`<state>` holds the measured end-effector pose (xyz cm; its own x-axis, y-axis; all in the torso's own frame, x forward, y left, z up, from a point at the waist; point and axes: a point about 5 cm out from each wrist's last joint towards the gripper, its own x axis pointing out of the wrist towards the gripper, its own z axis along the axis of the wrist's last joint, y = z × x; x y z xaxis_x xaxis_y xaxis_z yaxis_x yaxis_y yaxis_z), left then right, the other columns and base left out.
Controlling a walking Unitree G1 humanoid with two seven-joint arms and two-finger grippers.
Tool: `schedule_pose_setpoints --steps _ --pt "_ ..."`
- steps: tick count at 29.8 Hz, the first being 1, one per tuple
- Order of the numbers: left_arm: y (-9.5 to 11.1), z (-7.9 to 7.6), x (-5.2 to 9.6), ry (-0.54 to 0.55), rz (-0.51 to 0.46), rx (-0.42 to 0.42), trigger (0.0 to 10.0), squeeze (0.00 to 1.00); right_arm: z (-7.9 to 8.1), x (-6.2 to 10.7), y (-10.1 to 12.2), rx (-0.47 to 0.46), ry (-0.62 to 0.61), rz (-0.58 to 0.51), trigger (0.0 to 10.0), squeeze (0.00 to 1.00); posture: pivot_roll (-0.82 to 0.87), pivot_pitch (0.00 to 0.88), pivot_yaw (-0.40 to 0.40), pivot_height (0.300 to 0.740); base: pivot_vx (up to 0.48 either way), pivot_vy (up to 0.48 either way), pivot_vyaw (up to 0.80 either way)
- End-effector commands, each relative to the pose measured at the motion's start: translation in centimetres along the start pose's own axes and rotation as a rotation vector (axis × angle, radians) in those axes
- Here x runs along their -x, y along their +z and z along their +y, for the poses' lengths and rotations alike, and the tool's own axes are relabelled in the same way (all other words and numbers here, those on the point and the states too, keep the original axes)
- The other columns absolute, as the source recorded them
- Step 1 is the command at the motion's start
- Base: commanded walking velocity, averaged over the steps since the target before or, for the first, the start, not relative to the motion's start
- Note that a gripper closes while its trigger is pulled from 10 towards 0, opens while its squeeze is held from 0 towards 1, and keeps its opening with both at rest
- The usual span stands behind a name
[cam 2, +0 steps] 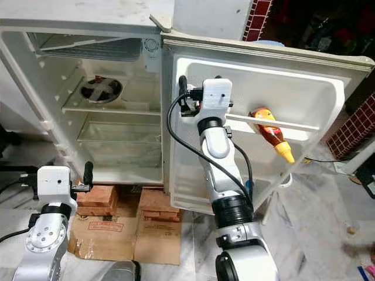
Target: Restocking fridge
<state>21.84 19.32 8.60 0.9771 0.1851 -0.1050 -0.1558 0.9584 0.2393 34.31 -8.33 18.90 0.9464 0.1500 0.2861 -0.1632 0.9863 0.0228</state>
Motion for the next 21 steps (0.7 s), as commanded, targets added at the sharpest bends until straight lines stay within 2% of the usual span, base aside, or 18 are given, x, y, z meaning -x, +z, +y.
schedule_pose_setpoints --steps 1,7,13,17,21 --pt "0.2 0.1 0.1 0.007 -0.003 -0.004 10.0 0.00 -0.1 0.2 -0.4 0.029 0.008 0.010 10.0 0.00 0.19 0.000 -0.087 0.740 0.000 0.000 0.00" --pt "0.3 0.1 -0.2 0.006 -0.009 -0.005 10.0 0.00 -0.7 0.5 -3.0 0.129 -0.030 0.130 10.0 0.00 0.19 0.000 -0.085 0.740 0.000 0.000 0.00" --pt "0.4 0.0 -0.3 0.008 -0.010 -0.007 10.0 0.00 -1.0 0.9 -4.7 0.184 -0.044 0.222 10.0 0.00 0.19 0.000 -0.089 0.740 0.000 0.000 0.00" --pt "0.4 0.1 -0.2 0.014 -0.010 -0.006 10.0 0.00 -1.4 0.8 -4.8 0.197 -0.070 0.219 10.0 0.00 0.19 0.000 -0.092 0.740 0.000 0.000 0.00" --pt "0.4 0.0 -0.3 0.014 -0.011 -0.006 10.0 0.00 -1.8 0.3 -3.9 0.189 -0.098 0.159 10.0 0.00 0.19 0.000 -0.091 0.740 0.000 0.000 0.00"
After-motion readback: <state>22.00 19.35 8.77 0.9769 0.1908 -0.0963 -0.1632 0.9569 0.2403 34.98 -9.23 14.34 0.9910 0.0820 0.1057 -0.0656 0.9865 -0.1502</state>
